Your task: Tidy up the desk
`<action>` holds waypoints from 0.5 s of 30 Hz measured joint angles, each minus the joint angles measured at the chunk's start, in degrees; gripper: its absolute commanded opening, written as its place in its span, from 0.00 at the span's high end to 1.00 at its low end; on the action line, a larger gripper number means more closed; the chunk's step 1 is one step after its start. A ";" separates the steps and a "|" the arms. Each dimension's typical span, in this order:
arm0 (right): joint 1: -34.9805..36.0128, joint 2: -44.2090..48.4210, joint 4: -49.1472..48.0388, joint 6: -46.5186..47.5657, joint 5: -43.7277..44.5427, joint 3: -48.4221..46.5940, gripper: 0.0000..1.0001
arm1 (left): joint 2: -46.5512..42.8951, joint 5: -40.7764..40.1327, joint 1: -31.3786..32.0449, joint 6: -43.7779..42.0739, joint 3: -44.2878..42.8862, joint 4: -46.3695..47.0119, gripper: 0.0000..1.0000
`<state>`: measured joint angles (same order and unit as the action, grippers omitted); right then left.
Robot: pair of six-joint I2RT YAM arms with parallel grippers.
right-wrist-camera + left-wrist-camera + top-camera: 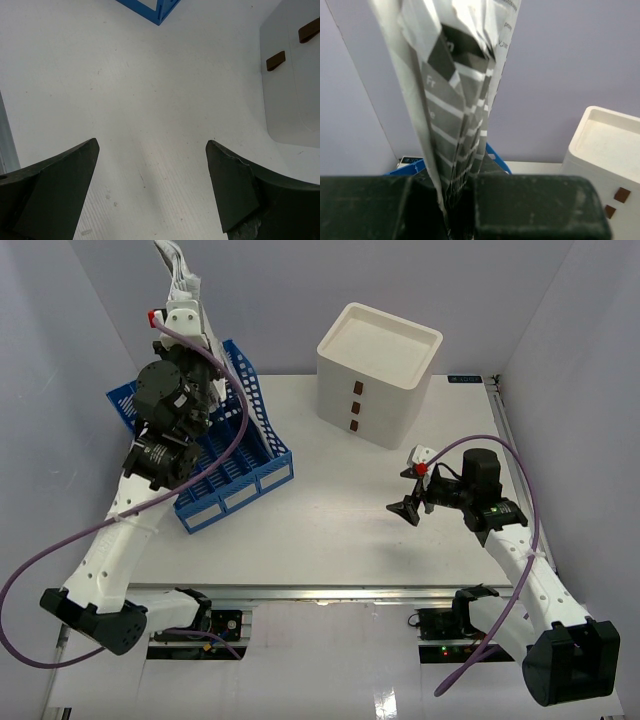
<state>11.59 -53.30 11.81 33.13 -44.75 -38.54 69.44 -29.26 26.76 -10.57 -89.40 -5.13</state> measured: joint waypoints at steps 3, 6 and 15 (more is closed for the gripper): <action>-0.35 0.00 0.00 -0.01 0.00 0.00 0.06 | 2.53 0.16 -2.67 1.05 0.45 0.22 1.00; -0.73 0.00 0.00 0.00 0.00 0.00 0.06 | 6.14 0.33 -4.99 2.70 0.45 0.14 1.00; -1.04 0.00 0.00 0.02 0.00 0.00 0.06 | 13.55 4.57 -7.20 7.82 0.67 -1.68 1.00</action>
<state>10.55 -53.30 11.81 33.15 -44.75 -38.54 82.99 -24.69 19.56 -2.74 -88.73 -6.81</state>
